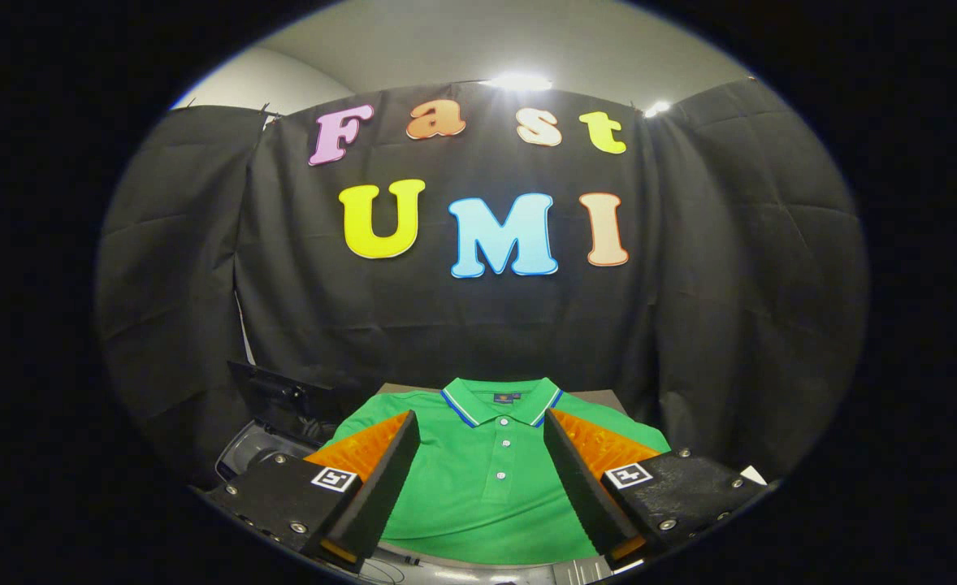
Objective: Put the clothes into the washing machine and then close the washing machine lid.
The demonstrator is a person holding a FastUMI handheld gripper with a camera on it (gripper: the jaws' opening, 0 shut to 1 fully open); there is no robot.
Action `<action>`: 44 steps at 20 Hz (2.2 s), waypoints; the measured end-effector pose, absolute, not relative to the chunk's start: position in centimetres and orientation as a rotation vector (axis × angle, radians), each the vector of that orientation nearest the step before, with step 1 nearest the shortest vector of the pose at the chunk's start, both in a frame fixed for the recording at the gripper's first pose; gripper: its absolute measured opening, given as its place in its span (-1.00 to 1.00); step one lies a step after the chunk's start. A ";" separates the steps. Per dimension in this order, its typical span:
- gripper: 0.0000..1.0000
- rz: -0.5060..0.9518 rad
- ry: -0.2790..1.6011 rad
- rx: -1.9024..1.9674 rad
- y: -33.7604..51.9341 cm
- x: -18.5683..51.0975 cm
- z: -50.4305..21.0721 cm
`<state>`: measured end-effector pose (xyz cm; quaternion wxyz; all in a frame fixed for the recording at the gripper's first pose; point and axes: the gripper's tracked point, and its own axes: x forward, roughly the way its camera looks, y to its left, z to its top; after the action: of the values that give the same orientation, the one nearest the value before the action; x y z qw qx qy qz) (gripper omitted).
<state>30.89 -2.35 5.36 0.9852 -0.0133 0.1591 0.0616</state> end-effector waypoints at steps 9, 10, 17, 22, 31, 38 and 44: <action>0.91 0.179 0.524 -0.049 -1.2 35.8 0.6; 0.91 0.185 0.544 -0.050 -1.2 36.3 -0.1; 0.90 0.176 0.674 -0.014 -2.4 38.5 -3.6; 0.90 0.192 0.762 -0.035 -2.9 38.7 -6.1; 0.75 0.251 0.763 -0.102 -2.7 38.2 -6.4; -0.66 0.323 0.759 -0.076 -1.4 37.4 -6.5; -1.00 0.316 0.723 0.081 -0.9 37.2 -5.1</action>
<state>37.23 -0.87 -5.12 0.9224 0.0396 0.3522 0.1538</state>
